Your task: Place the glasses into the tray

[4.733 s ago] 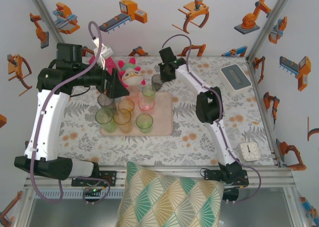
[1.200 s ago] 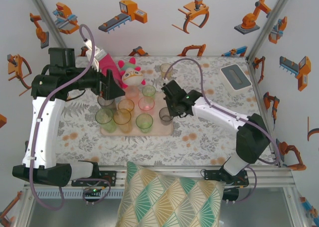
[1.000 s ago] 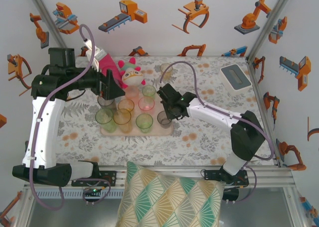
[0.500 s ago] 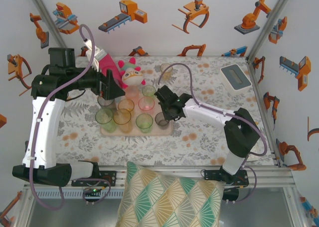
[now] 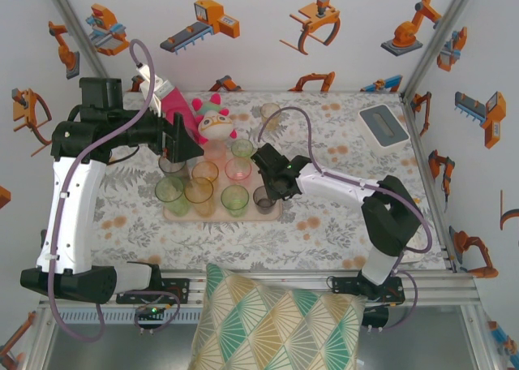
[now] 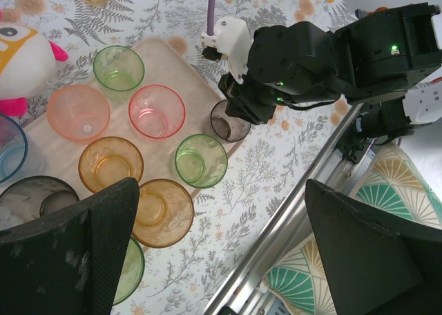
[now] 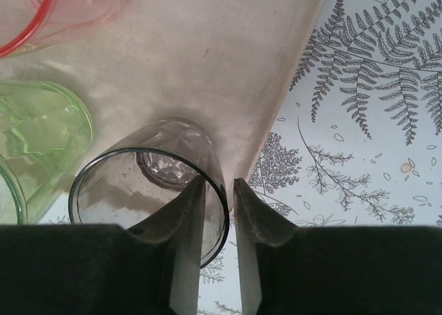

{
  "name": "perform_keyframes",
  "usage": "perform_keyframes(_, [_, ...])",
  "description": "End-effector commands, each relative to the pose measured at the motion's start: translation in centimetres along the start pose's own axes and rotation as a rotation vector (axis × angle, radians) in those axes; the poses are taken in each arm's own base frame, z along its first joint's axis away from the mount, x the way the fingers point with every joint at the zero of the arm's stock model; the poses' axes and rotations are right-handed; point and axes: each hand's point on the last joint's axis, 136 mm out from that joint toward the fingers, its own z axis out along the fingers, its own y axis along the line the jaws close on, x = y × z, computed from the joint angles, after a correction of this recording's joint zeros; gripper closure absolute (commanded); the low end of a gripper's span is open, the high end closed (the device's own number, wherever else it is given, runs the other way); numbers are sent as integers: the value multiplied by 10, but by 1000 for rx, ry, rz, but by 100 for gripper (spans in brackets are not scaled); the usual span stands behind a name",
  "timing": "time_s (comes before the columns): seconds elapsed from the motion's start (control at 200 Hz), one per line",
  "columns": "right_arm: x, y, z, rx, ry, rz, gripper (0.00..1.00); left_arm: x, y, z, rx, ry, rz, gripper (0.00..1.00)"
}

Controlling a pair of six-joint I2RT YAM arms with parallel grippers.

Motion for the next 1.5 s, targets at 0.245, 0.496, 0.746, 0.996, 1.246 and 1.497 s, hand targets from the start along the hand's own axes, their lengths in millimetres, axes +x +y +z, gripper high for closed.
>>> perform_keyframes(0.245, [-22, -1, -42, -1, -63, -23, 63, -11, -7, -7, 14, -32, 15, 3])
perform_keyframes(0.496, [-75, -15, -92, -36, -162, -5, 59, -11, -6, -7, 14, -30, 15, 3])
perform_keyframes(0.746, [-146, -58, -91, -4, -244, 67, 57, -15, -6, -7, 19, -34, 17, 3])
perform_keyframes(0.996, [-219, -100, -52, 0, -341, 146, 55, -13, -2, -2, 23, -22, 5, 3])
perform_keyframes(1.246, [-260, -110, -2, -5, -397, 158, 55, -14, 0, -1, 20, -14, 0, 3])
perform_keyframes(1.497, [-274, -122, 26, 8, -406, 179, 55, -11, 3, -1, 9, -6, -4, 3])
